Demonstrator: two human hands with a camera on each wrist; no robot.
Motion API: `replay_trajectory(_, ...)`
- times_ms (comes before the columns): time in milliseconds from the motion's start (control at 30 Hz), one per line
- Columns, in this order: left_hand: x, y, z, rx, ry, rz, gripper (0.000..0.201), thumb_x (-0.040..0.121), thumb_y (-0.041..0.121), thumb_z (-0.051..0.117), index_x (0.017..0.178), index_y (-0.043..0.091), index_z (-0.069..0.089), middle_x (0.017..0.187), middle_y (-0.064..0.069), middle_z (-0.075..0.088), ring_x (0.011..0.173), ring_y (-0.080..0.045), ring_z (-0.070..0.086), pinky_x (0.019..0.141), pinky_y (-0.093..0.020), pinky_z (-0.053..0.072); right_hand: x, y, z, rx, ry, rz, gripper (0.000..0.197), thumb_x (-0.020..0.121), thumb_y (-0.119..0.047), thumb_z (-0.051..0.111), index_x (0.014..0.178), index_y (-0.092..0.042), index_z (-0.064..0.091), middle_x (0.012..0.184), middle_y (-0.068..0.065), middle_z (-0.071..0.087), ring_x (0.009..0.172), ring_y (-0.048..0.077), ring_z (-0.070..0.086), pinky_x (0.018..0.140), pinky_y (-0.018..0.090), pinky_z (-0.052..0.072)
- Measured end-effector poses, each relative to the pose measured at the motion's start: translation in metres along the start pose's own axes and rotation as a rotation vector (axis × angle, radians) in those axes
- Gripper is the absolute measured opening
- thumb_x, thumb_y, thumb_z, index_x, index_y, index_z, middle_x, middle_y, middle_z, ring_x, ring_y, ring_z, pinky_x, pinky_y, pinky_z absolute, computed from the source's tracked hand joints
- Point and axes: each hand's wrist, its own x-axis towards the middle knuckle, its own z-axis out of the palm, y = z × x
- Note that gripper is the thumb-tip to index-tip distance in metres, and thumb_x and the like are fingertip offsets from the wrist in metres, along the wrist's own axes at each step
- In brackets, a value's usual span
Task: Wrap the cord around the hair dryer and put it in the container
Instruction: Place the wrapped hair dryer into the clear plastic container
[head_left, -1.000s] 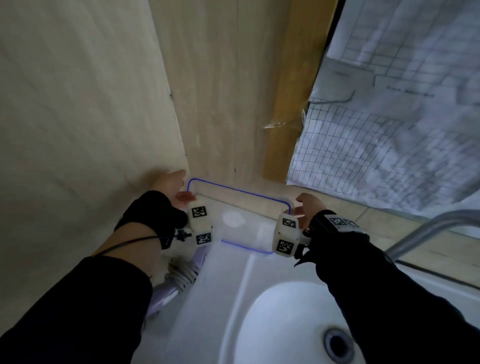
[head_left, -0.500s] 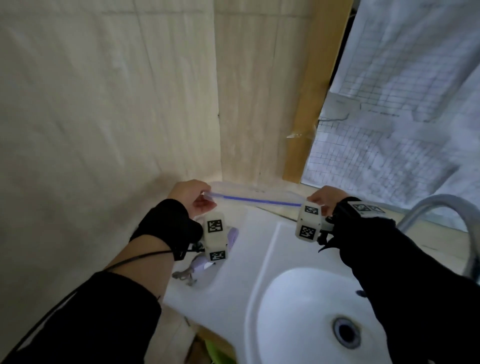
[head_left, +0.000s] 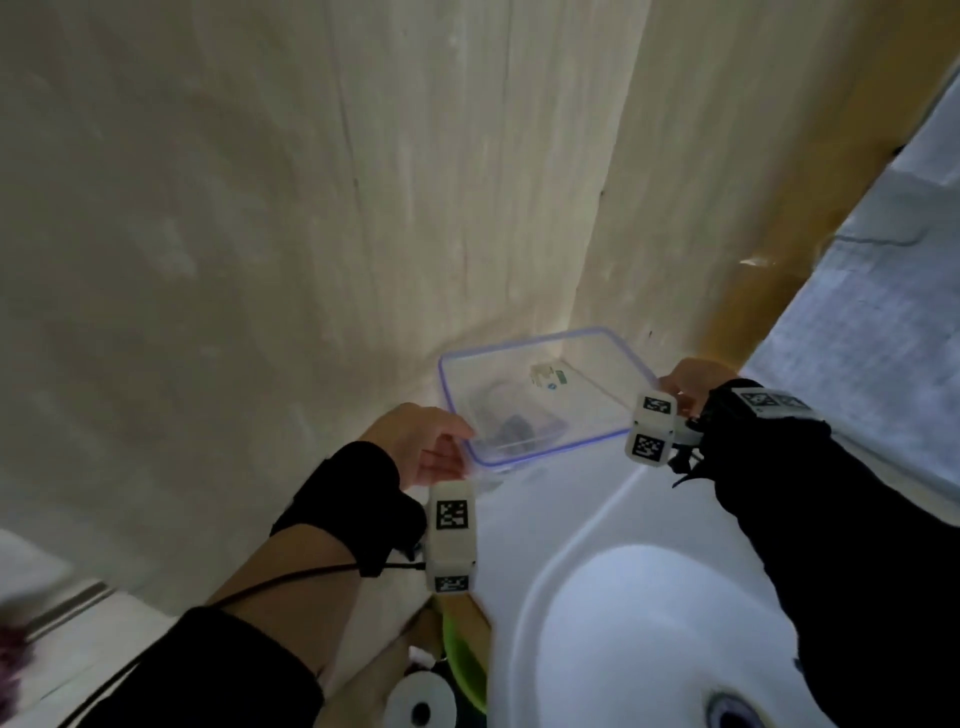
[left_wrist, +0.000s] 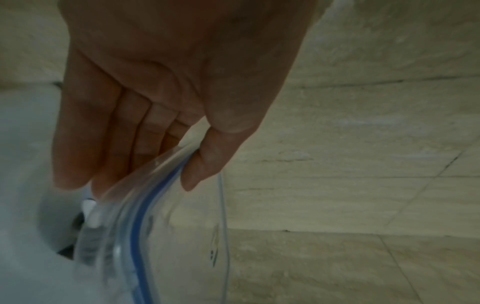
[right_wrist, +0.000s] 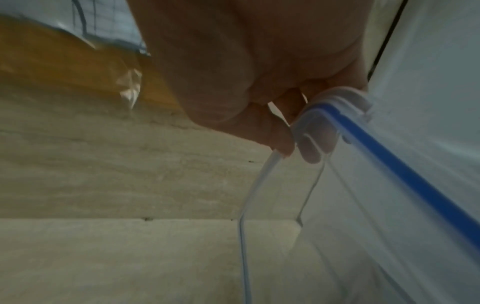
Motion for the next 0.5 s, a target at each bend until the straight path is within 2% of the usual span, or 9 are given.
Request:
replay_trajectory(67,0.001,-0.013,-0.003,-0.031,0.059,-0.029,0.018,0.080,0.014,0.069,0.082,-0.002,0.061,0.073,-0.020,0.061,0.062,-0.031,0.061,0.073,-0.039,0.056,0.008,-0.009,0.010,-0.096,-0.026,-0.080,0.008,0.090,-0.003,0.049,0.087,0.004,0.050,0.071,0.013,0.049,0.060,0.023,0.044,0.057,0.027,0.033)
replay_trajectory(100,0.001,-0.018,-0.004,-0.044,0.080,-0.040,0.022,0.080,0.018,0.070,0.084,-0.002,0.060,0.073,-0.019,0.060,0.062,-0.029,0.060,0.072,-0.038,0.056,0.008,-0.015,0.013,-0.088,-0.060,-0.095,0.006,0.089,-0.002,0.050,0.091,0.004,0.052,0.076,0.014,0.051,0.066,0.024,0.046,0.061,0.028,0.036)
replay_trajectory(167,0.001,-0.026,-0.005,-0.058,0.112,-0.053,0.030,0.082,0.024,0.069,0.091,-0.002,0.058,0.072,-0.017,0.060,0.059,-0.026,0.060,0.062,-0.033,0.057,0.018,-0.022,0.020,-0.123,-0.083,-0.126,0.022,0.087,-0.005,0.054,0.104,0.007,0.060,0.094,0.018,0.054,0.083,0.029,0.050,0.075,0.033,0.038)
replay_trajectory(233,0.002,-0.031,-0.006,-0.072,0.134,-0.055,0.031,0.083,0.026,0.068,0.093,-0.002,0.058,0.070,-0.016,0.060,0.055,-0.023,0.060,0.053,-0.029,0.056,0.026,-0.028,0.026,-0.203,-0.066,-0.157,0.032,0.084,-0.009,0.058,0.112,0.007,0.062,0.098,0.020,0.056,0.091,0.033,0.055,0.076,0.036,0.036)
replay_trajectory(333,0.005,-0.034,-0.007,-0.068,0.152,-0.060,0.030,0.083,0.028,0.068,0.081,0.001,0.058,0.067,-0.014,0.060,0.053,-0.022,0.058,0.051,-0.028,0.055,0.042,-0.036,0.034,-0.160,-0.037,-0.186,0.034,0.084,-0.015,0.057,0.113,0.003,0.062,0.097,0.017,0.058,0.096,0.033,0.059,0.075,0.034,0.038)
replay_trajectory(400,0.008,-0.037,-0.008,-0.047,0.166,-0.066,0.032,0.083,0.032,0.067,0.071,0.004,0.056,0.065,-0.012,0.060,0.048,-0.019,0.057,0.049,-0.026,0.053,0.050,-0.041,0.039,-0.063,-0.060,-0.193,0.038,0.087,-0.012,0.054,0.121,0.002,0.057,0.100,0.013,0.054,0.098,0.029,0.057,0.077,0.032,0.042)
replay_trajectory(433,0.010,-0.038,-0.009,-0.041,0.175,-0.073,0.034,0.083,0.034,0.066,0.068,0.005,0.055,0.064,-0.012,0.059,0.047,-0.019,0.057,0.047,-0.025,0.052,0.053,-0.042,0.041,0.033,-0.094,-0.187,0.041,0.087,-0.008,0.053,0.127,0.002,0.052,0.103,0.010,0.050,0.098,0.024,0.053,0.075,0.030,0.045)
replay_trajectory(500,0.011,-0.043,-0.013,-0.048,0.186,-0.083,0.036,0.083,0.036,0.066,0.069,0.004,0.057,0.064,-0.011,0.058,0.050,-0.020,0.056,0.044,-0.023,0.052,0.058,-0.043,0.045,0.160,-0.111,-0.172,0.046,0.087,-0.003,0.053,0.133,0.001,0.047,0.105,0.007,0.045,0.096,0.019,0.045,0.065,0.025,0.043)
